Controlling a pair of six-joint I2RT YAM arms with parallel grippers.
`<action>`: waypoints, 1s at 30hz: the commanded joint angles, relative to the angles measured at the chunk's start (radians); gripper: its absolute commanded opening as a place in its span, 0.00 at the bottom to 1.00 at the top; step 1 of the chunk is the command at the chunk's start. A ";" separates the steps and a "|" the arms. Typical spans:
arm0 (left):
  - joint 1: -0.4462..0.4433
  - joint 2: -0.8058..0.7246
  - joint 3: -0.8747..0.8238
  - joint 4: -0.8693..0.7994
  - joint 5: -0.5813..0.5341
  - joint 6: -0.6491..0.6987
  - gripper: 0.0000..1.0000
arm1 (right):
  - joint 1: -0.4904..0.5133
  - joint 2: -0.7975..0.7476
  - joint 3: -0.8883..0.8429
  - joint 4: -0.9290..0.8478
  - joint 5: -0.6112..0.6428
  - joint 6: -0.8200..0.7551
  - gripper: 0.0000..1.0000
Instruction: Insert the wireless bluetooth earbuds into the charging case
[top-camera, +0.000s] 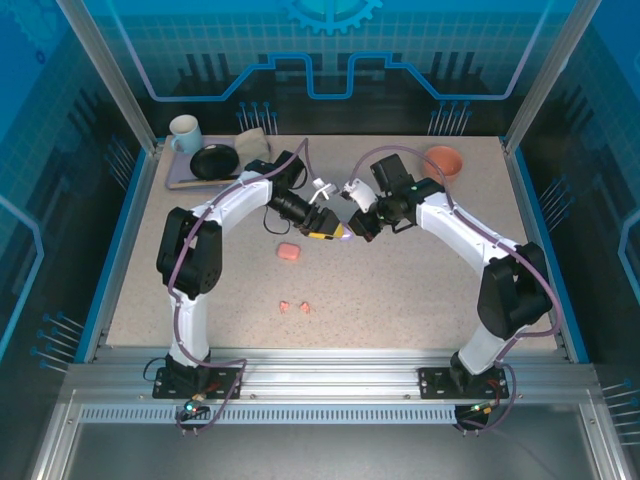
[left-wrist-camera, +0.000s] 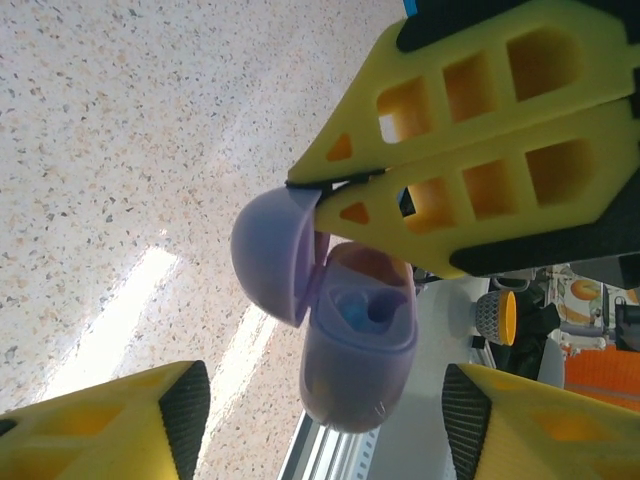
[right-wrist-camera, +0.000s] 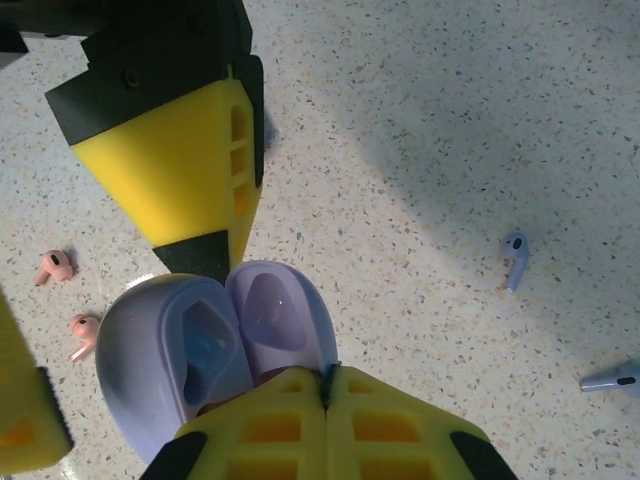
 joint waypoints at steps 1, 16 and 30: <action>0.009 0.015 0.026 0.009 0.054 0.020 0.63 | 0.021 -0.006 0.039 0.004 -0.042 0.007 0.00; 0.008 0.045 0.063 -0.027 0.155 0.056 0.43 | 0.036 0.011 0.058 -0.002 -0.033 0.006 0.00; 0.009 0.071 0.079 -0.124 0.203 0.139 0.32 | 0.036 0.023 0.068 0.001 -0.024 0.007 0.00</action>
